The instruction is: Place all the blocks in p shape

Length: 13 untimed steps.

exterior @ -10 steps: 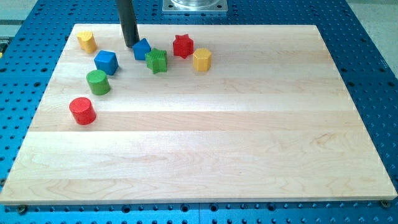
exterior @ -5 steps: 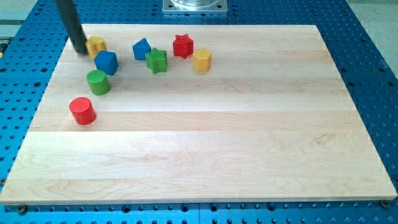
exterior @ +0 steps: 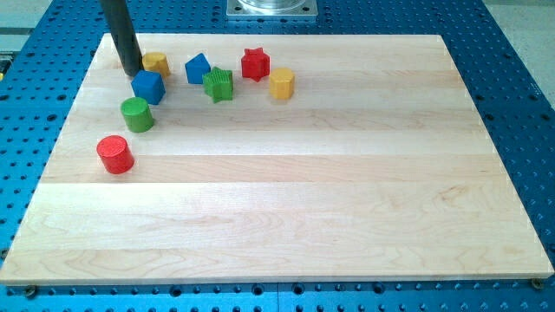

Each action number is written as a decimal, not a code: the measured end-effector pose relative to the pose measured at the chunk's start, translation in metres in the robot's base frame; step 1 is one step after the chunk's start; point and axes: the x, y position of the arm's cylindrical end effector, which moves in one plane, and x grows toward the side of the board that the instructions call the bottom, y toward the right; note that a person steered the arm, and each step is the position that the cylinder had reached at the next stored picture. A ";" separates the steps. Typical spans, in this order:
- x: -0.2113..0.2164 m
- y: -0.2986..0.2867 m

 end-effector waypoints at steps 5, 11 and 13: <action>0.147 -0.019; 0.052 0.271; 0.030 0.254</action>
